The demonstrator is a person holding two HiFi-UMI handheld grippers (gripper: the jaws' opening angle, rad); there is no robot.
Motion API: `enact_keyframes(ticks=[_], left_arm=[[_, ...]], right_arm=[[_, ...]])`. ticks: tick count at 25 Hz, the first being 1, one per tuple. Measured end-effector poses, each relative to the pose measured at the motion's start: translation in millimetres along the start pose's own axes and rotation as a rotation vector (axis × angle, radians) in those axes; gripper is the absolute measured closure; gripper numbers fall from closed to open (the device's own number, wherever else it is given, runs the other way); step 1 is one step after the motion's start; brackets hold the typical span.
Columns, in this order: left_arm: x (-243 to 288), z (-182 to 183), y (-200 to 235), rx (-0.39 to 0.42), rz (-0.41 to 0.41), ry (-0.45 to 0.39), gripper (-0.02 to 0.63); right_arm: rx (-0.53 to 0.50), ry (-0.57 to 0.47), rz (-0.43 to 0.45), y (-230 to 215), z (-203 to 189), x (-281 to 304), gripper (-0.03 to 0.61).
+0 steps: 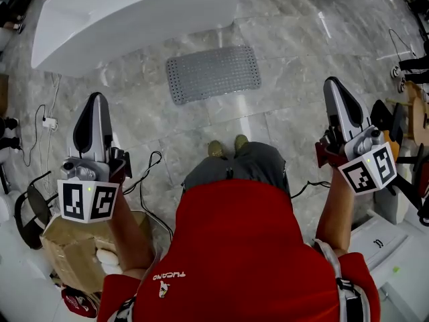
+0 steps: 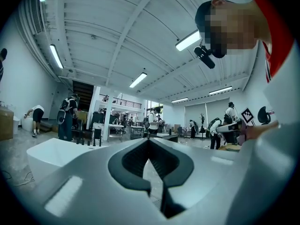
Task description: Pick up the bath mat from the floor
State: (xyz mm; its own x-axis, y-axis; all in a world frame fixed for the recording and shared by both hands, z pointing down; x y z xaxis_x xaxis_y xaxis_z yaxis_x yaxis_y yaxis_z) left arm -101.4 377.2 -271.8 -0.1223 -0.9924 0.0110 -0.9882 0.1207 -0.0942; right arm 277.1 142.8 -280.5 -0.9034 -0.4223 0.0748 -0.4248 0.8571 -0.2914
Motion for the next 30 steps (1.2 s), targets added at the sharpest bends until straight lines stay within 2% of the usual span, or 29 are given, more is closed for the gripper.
enact_keyframes(ticks=[11,19,26,30], left_arm=[[8,-5,16,-0.015,0.070,0.015,0.609],[42,-6,21,-0.009,0.120,0.022,0.608],[85,-7,12,0.026,0.153,0.032,0.607],[107,-9,9,0.022,0.178,0.037,0.607]], right_arm=[[-0.011,0.026,0.036,-15,2,38,0.575],[-0.027,0.017,0.050,-50,14,70,0.575],[-0.049,0.015,0.045,-98,22,91,0.575],[-0.091,0.034,0.043,-122,25,103,0.575]])
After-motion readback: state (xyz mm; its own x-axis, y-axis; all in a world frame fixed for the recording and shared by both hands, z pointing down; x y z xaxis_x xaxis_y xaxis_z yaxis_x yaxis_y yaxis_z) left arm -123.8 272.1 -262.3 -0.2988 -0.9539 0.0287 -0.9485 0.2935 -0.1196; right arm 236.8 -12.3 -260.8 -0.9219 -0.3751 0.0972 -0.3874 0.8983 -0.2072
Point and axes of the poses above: the fingertips, and each gripper's own axes: x forward along the fingers, y to its left, z out of its top, the point moved 8 cm from there along -x, backward along the fingers, and after that the axes turned 9 degrees about x, right-handed, at the moved point
